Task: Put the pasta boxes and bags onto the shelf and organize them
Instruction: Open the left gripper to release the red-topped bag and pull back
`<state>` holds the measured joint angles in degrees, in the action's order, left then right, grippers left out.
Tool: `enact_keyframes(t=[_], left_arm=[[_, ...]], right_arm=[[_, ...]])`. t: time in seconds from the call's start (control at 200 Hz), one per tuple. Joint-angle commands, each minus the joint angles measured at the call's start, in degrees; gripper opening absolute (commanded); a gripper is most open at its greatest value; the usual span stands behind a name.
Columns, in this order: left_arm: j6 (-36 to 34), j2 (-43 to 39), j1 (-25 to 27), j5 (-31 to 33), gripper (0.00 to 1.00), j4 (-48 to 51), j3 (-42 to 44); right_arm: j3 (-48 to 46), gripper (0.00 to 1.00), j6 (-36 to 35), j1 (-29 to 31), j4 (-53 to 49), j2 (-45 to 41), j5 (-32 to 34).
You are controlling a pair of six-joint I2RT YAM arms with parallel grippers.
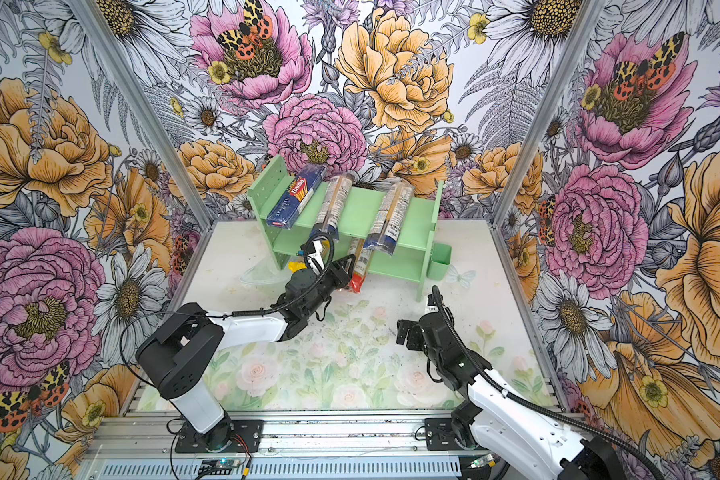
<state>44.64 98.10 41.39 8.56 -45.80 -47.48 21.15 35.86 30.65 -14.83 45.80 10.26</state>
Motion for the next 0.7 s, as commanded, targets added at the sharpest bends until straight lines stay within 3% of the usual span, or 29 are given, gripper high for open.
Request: enact_keyframes(t=[0.0, 0.335, 0.696], left_arm=[[0.27, -1.15, -0.01, 1.22, 0.49, -3.65, 2.17], [-1.47, -5.04, 1.13, 2.87, 0.51, -3.63, 6.33], [-9.52, -14.70, 5.48, 9.43, 0.55, 6.95, 8.32]], right_arm=[[-0.14, 0.99, -1.06, -0.46, -0.54, -0.80, -0.36], [0.35, 0.99, -1.04, -0.43, -0.73, -0.82, -0.79], [1.24, 0.99, -1.40, -0.51, -1.13, -0.19, -1.08]])
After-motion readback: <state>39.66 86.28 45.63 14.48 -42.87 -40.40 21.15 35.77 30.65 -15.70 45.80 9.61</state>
